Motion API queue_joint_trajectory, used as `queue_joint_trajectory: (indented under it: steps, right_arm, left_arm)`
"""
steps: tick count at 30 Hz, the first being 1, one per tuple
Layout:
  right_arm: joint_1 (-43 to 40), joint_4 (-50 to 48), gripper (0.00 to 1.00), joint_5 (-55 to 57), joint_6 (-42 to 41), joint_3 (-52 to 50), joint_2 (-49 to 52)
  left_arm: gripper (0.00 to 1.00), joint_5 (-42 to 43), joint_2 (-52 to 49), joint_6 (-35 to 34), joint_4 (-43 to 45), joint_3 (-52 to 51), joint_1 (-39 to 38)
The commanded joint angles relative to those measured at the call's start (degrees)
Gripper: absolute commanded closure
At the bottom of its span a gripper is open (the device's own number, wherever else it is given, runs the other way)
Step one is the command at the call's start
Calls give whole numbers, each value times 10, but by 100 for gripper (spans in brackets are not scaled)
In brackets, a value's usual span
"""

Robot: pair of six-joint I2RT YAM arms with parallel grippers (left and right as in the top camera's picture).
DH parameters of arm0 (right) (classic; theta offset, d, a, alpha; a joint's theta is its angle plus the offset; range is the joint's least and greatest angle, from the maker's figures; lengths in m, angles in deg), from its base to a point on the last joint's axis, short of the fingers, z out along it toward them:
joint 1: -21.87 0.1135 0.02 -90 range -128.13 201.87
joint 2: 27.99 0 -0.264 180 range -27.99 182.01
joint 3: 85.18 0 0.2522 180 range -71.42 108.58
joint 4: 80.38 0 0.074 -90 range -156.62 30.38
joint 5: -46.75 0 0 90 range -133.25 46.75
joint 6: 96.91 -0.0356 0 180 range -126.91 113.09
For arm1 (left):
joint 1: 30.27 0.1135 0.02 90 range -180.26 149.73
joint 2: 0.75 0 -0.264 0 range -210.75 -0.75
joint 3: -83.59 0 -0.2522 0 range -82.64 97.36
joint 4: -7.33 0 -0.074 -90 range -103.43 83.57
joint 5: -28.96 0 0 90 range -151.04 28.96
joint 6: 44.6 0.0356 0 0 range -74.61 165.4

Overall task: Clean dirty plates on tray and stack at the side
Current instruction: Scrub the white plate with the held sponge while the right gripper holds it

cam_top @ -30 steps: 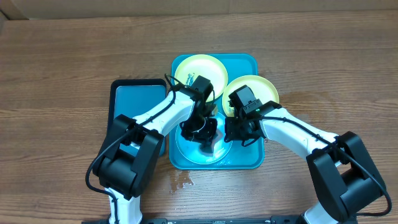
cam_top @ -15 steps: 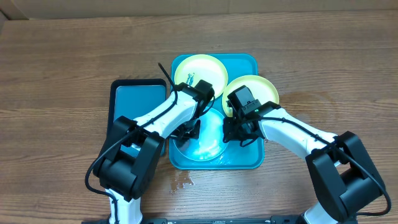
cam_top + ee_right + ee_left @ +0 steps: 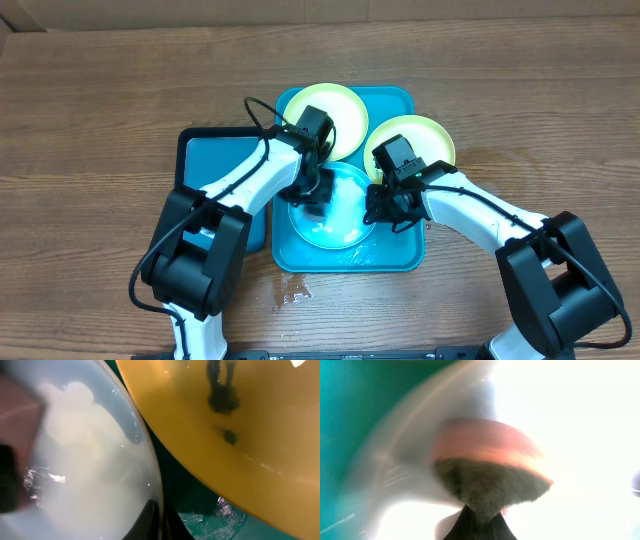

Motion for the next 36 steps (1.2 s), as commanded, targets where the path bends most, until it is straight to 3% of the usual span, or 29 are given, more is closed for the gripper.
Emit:
queue_joint_trajectory:
  steps: [1,7,9,17,25,31,36]
  right_arm:
    - [5,2,96,24,14,-17,9]
    - [5,3,96,24,14,-17,9]
    - [5,3,96,24,14,-17,9]
    - [5,2,96,24,15,-17,9]
    - [5,3,96,24,15,-17,9]
    - [5,3,96,24,15,-17,9]
    - [5,3,96,24,15,-17,9]
  left_arm:
    - [96,247,-25,40,34,0,-29]
    - [96,228,-29,33,32,-1,-50]
    - [96,186,-29,2,6,-1,-47]
    - [96,-72,-29,-69,-126,-1,-18]
    - [96,-304,-18,-155,-178,0,-15]
    - [96,-297,24,-209,-174,0,6]
    - [96,-167,90,-170,-153,0,40]
